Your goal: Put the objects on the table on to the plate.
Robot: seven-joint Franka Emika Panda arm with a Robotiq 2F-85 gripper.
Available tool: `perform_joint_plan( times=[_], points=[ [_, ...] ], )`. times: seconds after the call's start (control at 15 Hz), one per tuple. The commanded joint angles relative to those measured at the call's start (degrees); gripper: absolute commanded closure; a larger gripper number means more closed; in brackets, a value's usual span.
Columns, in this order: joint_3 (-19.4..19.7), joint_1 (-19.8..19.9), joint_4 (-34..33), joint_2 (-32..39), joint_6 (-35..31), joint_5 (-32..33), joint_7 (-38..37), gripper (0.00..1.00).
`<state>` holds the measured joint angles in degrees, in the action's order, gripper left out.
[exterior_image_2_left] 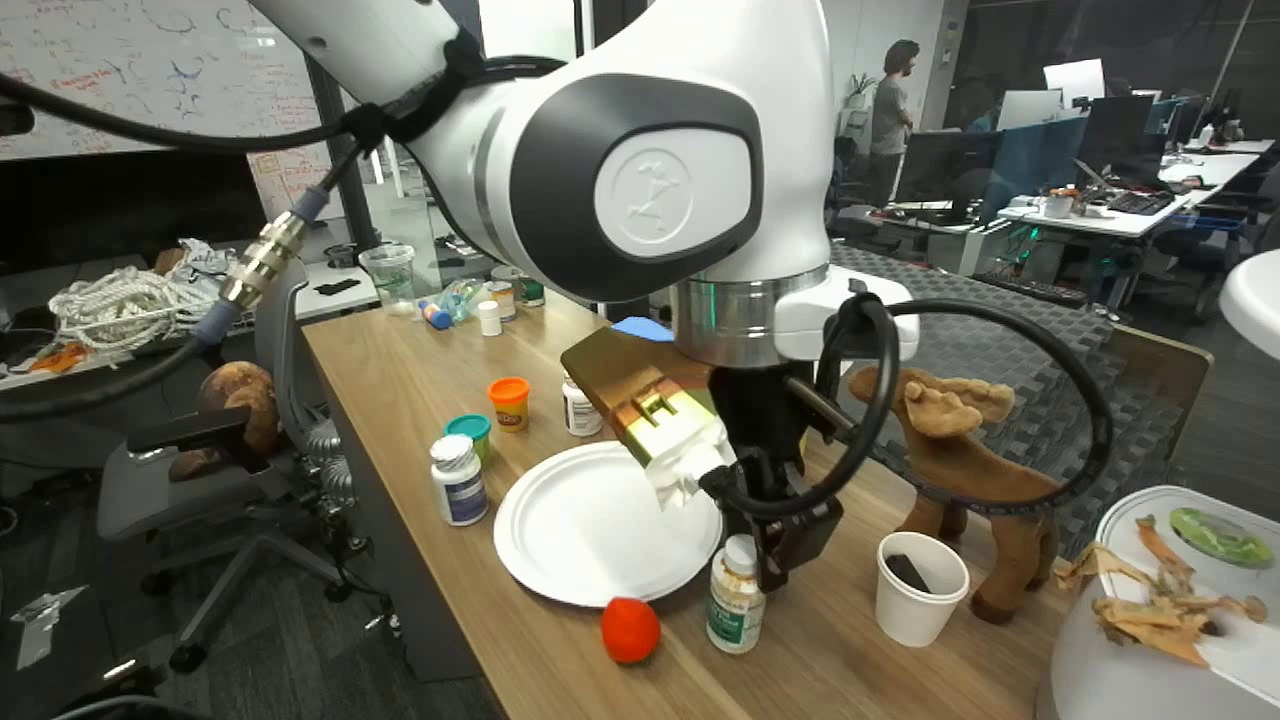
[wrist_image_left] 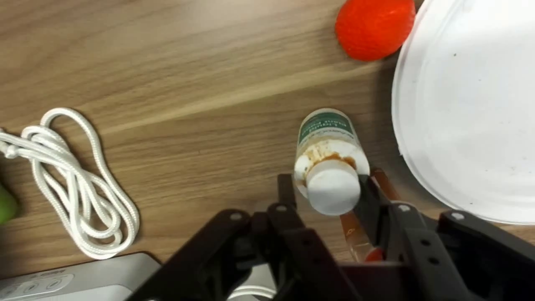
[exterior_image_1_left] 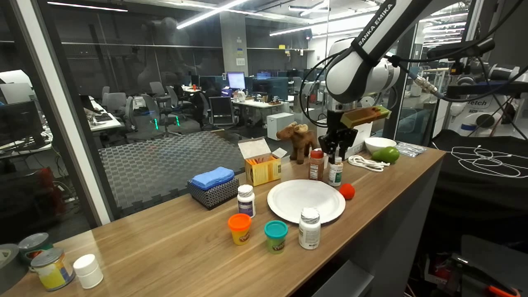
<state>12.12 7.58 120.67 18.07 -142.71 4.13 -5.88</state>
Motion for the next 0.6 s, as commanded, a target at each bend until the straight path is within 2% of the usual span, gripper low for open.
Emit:
perform_joint_plan(
  times=[0.0, 0.07, 0.13, 0.27, 0.53],
  points=[
    [0.17, 0.27, 0.07, -1.26, 0.68, 0.76, -0.74, 0.88],
    [-0.18, 0.55, 0.19, -1.42, 1.11, -0.01, 0.10, 0.91],
    [-0.22, 0.52, 0.28, -1.60, 1.59, 0.09, 0.22, 0.86],
    [0.17, -0.03, 0.18, -2.37, 3.11, 1.20, -0.78, 0.87],
    [0.05, -1.43, -2.67, -5.26, 12.26, 3.99, -1.70, 0.89]
  ],
)
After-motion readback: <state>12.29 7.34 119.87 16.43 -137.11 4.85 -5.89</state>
